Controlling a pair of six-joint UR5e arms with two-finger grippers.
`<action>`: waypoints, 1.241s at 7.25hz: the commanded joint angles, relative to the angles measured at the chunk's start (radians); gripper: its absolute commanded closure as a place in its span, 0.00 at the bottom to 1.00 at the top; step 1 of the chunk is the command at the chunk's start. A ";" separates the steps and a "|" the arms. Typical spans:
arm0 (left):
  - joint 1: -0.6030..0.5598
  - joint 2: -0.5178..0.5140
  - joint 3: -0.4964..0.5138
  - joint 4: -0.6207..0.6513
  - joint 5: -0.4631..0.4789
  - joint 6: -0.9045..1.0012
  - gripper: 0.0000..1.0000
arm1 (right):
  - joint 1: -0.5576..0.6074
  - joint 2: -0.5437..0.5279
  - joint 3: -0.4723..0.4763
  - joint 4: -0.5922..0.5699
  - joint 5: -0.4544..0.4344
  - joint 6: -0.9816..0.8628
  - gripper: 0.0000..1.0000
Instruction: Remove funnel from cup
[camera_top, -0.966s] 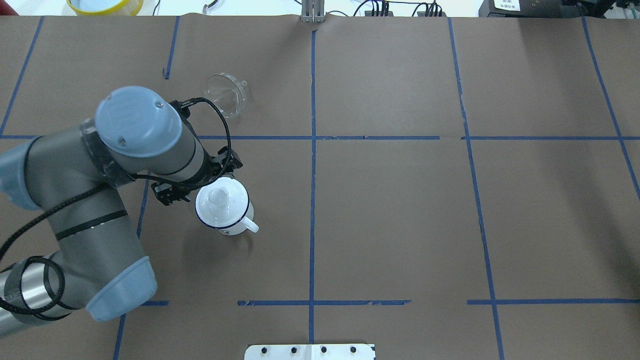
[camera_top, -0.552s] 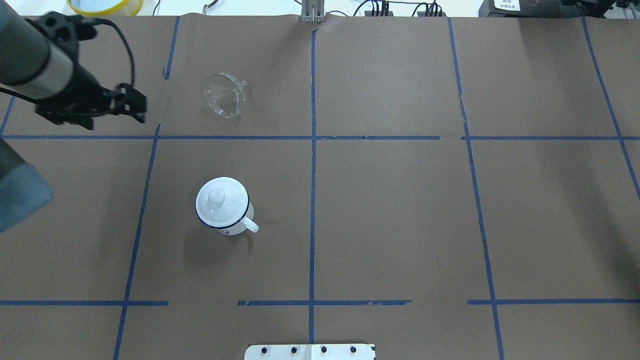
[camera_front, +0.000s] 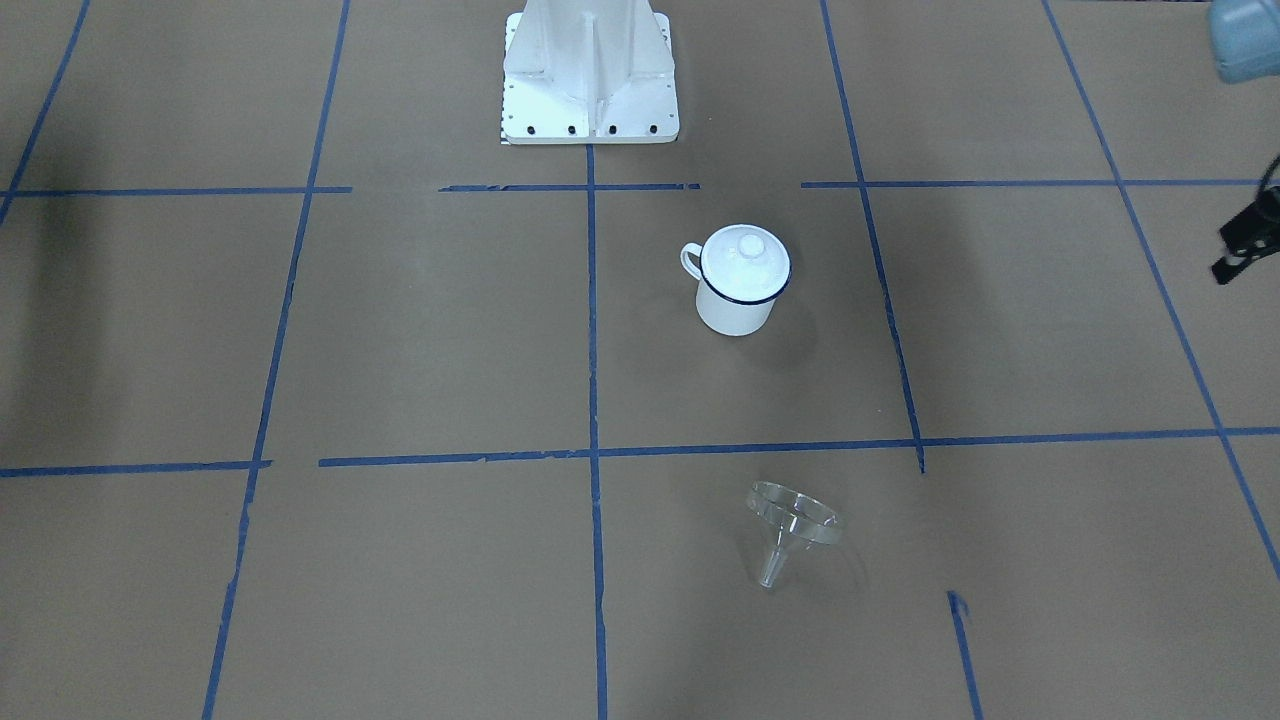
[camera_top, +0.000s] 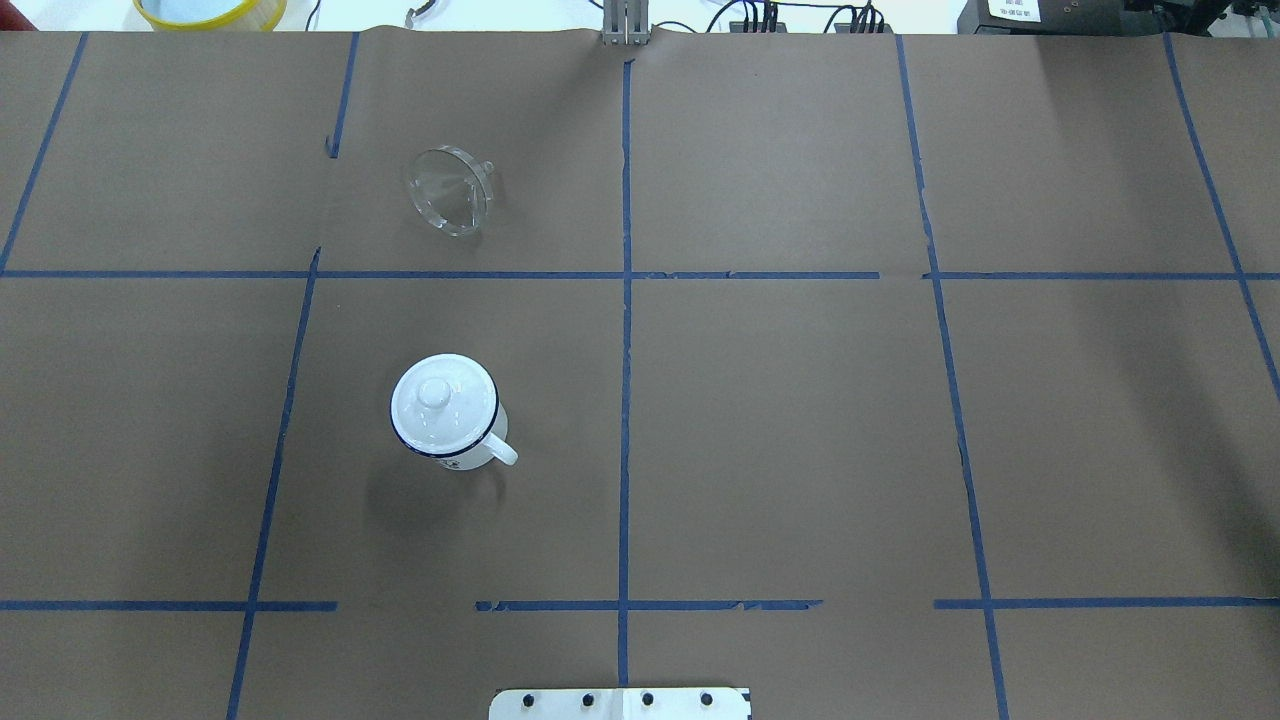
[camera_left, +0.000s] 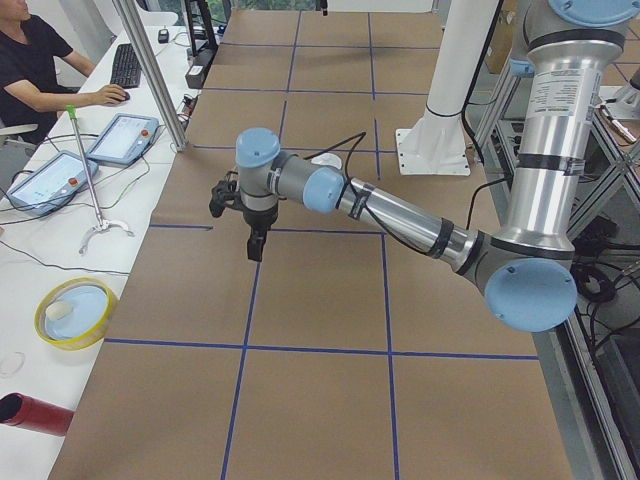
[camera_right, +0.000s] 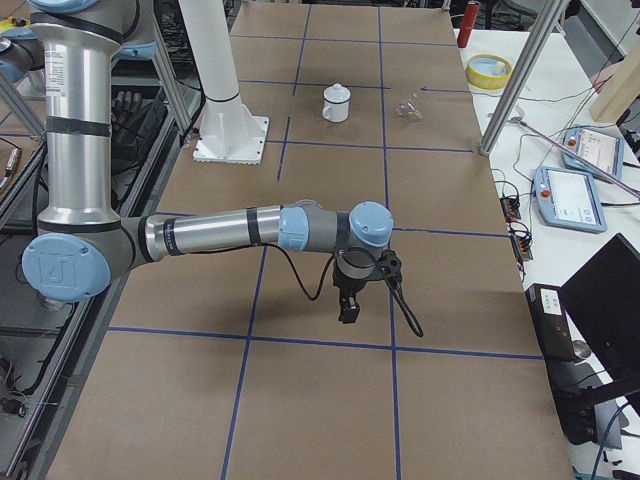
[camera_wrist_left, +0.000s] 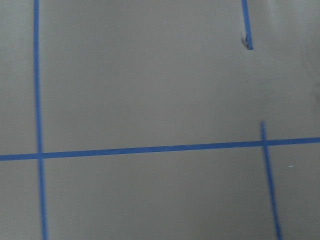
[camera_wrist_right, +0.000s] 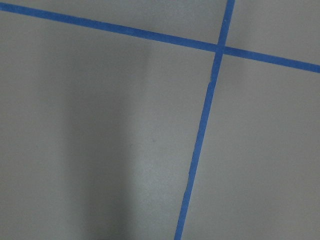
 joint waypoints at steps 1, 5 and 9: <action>-0.166 0.088 0.116 0.008 -0.040 0.277 0.00 | 0.000 0.000 0.000 0.000 0.000 -0.001 0.00; -0.158 0.131 0.113 0.008 -0.034 0.134 0.00 | 0.000 0.000 0.000 0.000 0.000 0.001 0.00; -0.157 0.119 0.124 0.013 -0.028 0.120 0.00 | 0.000 0.000 0.000 0.000 0.000 0.001 0.00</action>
